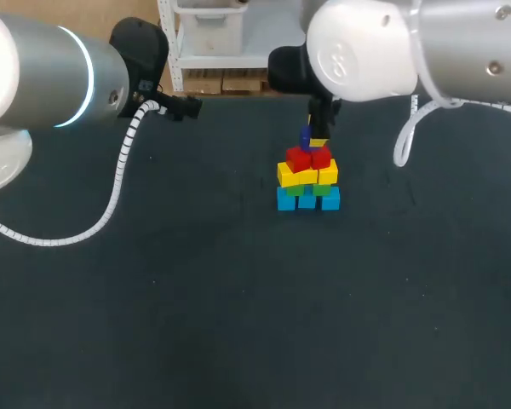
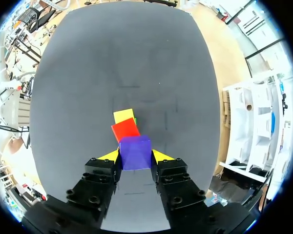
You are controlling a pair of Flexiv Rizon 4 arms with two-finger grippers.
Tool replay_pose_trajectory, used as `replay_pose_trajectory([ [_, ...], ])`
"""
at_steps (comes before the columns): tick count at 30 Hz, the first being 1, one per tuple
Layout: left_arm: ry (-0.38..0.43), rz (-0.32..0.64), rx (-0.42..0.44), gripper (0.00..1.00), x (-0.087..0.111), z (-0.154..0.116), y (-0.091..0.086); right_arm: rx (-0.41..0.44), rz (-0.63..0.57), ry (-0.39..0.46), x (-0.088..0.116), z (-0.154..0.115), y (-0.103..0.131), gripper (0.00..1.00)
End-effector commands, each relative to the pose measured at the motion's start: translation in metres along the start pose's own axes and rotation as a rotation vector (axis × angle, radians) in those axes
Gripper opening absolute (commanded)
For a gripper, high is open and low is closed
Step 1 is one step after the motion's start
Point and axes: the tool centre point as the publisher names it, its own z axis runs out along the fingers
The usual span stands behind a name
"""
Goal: Place the blue cubes, place green cubes on the blue cubes, place the yellow cubes on the green cubes, then place the red cubes on the yellow cubes, and place purple cube on the red cubes.
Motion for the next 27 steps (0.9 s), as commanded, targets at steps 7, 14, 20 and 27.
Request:
replay_pose_trajectory([
  [7, 0.000, 0.001, 0.005, 1.00, -0.001, 0.001, 0.001, -0.006, -0.009, 0.008, -0.001, 0.000, 0.000, 0.41],
  [14, 0.000, 0.001, 0.005, 1.00, -0.001, 0.001, 0.001, -0.018, -0.004, 0.006, -0.001, 0.000, 0.001, 0.46],
  [20, 0.000, 0.001, 0.005, 1.00, -0.001, 0.001, 0.001, -0.014, -0.009, 0.005, -0.001, 0.000, 0.001, 0.44],
  [27, 0.000, 0.001, 0.005, 1.00, -0.001, 0.001, 0.001, 0.012, 0.023, -0.052, 0.003, -0.016, -0.001, 0.65],
])
